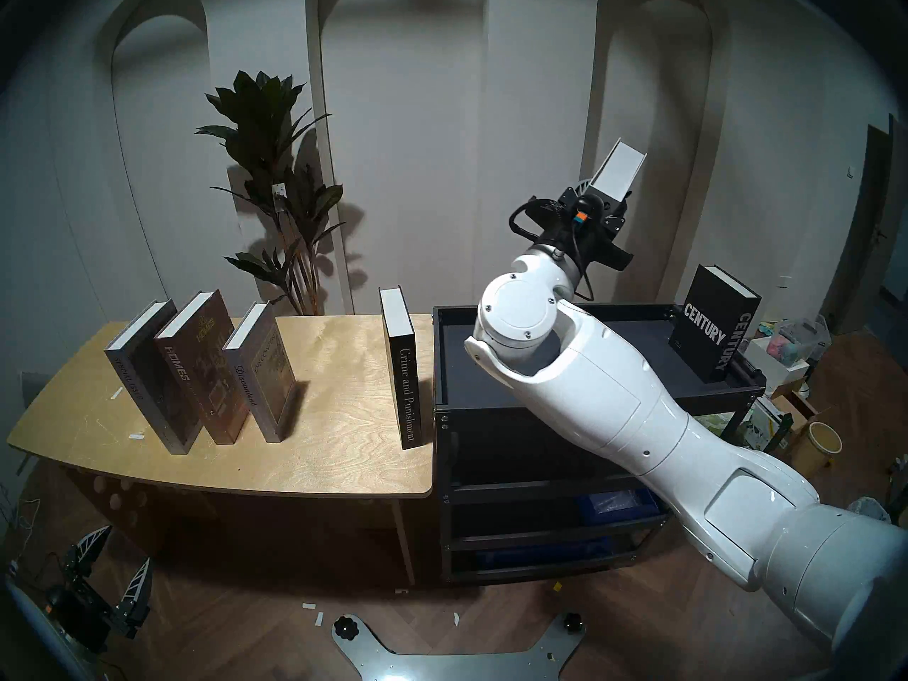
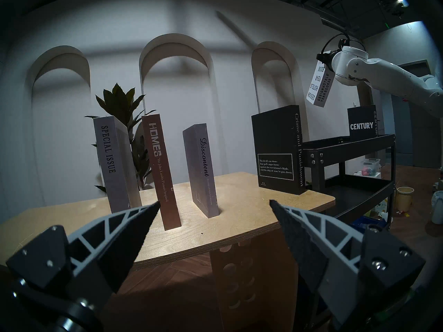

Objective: Move the books from the display table onto the shelf, standing them upright with spines facing out and tallest at one end

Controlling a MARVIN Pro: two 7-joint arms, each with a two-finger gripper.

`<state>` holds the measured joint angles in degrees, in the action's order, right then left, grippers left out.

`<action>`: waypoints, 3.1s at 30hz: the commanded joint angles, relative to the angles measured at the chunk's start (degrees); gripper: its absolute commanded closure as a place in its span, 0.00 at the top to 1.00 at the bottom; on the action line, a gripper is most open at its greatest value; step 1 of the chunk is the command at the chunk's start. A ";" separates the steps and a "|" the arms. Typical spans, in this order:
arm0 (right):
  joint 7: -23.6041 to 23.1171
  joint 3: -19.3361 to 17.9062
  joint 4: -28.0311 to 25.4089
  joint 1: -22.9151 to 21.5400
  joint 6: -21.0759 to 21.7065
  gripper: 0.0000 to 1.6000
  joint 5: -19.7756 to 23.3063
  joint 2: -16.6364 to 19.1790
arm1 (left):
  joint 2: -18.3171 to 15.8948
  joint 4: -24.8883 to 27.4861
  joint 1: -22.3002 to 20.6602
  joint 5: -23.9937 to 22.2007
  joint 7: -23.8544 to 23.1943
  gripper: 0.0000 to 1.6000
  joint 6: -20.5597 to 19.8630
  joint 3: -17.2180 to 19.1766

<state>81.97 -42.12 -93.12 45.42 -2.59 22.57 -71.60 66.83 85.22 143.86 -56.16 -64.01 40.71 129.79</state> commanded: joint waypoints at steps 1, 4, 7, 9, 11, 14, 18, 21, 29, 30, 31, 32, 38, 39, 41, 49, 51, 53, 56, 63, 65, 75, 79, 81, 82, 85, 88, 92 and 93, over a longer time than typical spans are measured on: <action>-5.15 -2.84 -3.28 0.99 2.43 0.00 4.06 6.91 | -0.27 0.35 0.21 0.02 -0.46 1.00 0.12 0.14; -7.45 -3.53 -3.77 1.44 3.55 0.00 6.29 8.93 | -0.28 0.35 0.21 0.02 -0.46 1.00 0.14 0.13; -10.11 -4.03 -4.26 2.13 4.97 0.00 8.66 10.81 | -0.30 0.36 0.23 0.02 -0.46 1.00 0.16 0.12; -11.86 -4.29 -4.66 2.52 5.92 0.00 10.17 11.89 | -0.31 0.37 0.24 0.02 -0.46 1.00 0.17 0.12; -14.14 -4.35 -5.32 2.85 7.16 0.00 11.93 13.73 | -0.32 0.38 0.26 0.02 -0.48 1.00 0.19 0.12; -16.88 -4.86 -6.30 3.20 8.78 0.00 14.09 15.43 | -0.34 0.39 0.28 0.02 -0.50 1.00 0.21 0.12; -21.12 -5.74 -8.36 3.70 11.46 0.00 17.20 18.50 | -0.38 0.42 0.33 0.01 -0.55 1.00 0.24 0.12; -23.66 -6.85 -9.75 4.08 13.16 0.00 19.17 20.33 | -0.40 0.43 0.36 0.00 -0.57 1.00 0.26 0.12; -29.81 -10.87 -13.81 5.78 18.08 0.00 24.06 25.63 | -0.46 0.47 0.44 -0.02 -0.61 1.00 0.31 0.11; -29.81 -10.87 -13.81 5.78 18.08 0.00 24.06 25.63 | -0.46 0.47 0.44 -0.02 -0.61 1.00 0.31 0.11; -30.22 -11.41 -14.30 6.08 18.47 0.00 24.44 26.34 | -0.47 0.48 0.45 -0.02 -0.62 1.00 0.32 0.11; -31.41 -12.86 -15.38 7.14 19.76 0.00 25.55 28.03 | -0.48 0.49 0.48 -0.03 -0.64 1.00 0.33 0.11; -33.00 -17.60 -18.20 12.07 22.63 0.00 27.37 31.66 | -0.56 0.55 0.61 -0.10 -0.77 1.00 0.39 0.11; -32.88 -18.80 -19.04 13.25 22.49 0.00 27.41 32.51 | -0.58 0.57 0.65 -0.12 -0.84 1.00 0.41 0.11; -32.78 -20.13 -20.66 14.98 22.17 0.00 27.12 33.65 | -0.61 0.58 0.69 -0.15 -0.88 1.00 0.43 0.11; -30.50 -21.53 -26.46 20.72 18.08 0.00 26.35 38.14 | -0.72 0.66 0.89 -0.30 -1.06 1.00 0.53 0.09; -28.99 -21.09 -28.75 22.93 16.29 0.00 25.51 40.02 | -0.78 0.68 0.98 -0.38 -1.13 1.00 0.58 0.07; -27.57 -20.88 -29.81 24.54 14.30 0.00 25.43 41.36 | -0.83 0.69 1.04 -0.46 -1.20 1.00 0.61 0.06; -25.90 -20.50 -30.52 26.19 12.11 0.00 23.97 42.74 | -0.87 0.70 1.10 -0.54 -1.26 1.00 0.65 0.04; -19.26 -20.55 -31.28 31.77 5.67 0.00 16.07 44.09 | -1.08 0.69 1.32 -0.95 -1.54 1.00 0.82 -0.07; -18.94 -21.09 -31.21 33.82 3.31 0.00 14.57 44.15 | -1.20 0.61 1.38 -1.30 -1.92 1.00 0.91 -0.11; -30.93 -25.32 -26.41 31.30 2.83 0.00 32.87 46.09 | -1.44 0.70 1.64 -1.34 -0.97 1.00 1.13 -0.46; -35.25 -26.87 -23.92 28.77 5.18 0.00 38.31 47.14 | -1.52 0.71 1.72 -1.30 -0.66 1.00 1.22 -0.57; -37.38 -27.68 -22.85 27.95 6.46 0.00 40.78 47.99 | -1.55 0.72 1.75 -1.29 -0.55 1.00 1.26 -0.62; -38.84 -28.10 -22.21 27.48 7.44 0.00 42.06 48.70 | -1.59 0.73 1.79 -1.32 -0.57 1.00 1.29 -0.64; -41.55 -29.16 -21.04 26.60 9.63 0.00 45.59 50.07 | -1.68 0.73 1.89 -1.42 -0.66 1.00 1.37 -0.69; -44.04 -30.07 -20.70 26.63 11.58 0.00 48.99 51.76 | -1.78 0.72 1.97 -1.57 -0.83 1.00 1.47 -0.73; -48.01 -30.93 -19.80 27.22 13.97 0.00 52.35 54.51 | -1.96 0.64 2.09 -1.93 -1.19 1.00 1.63 -0.82; -49.15 -31.30 -19.47 27.59 13.60 0.00 51.94 55.16 | -2.00 0.62 2.11 -2.02 -1.27 1.00 1.67 -0.84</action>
<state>38.25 -70.56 -112.99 74.17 9.35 71.49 -21.74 65.43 85.45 145.47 -57.52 -63.01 42.01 128.84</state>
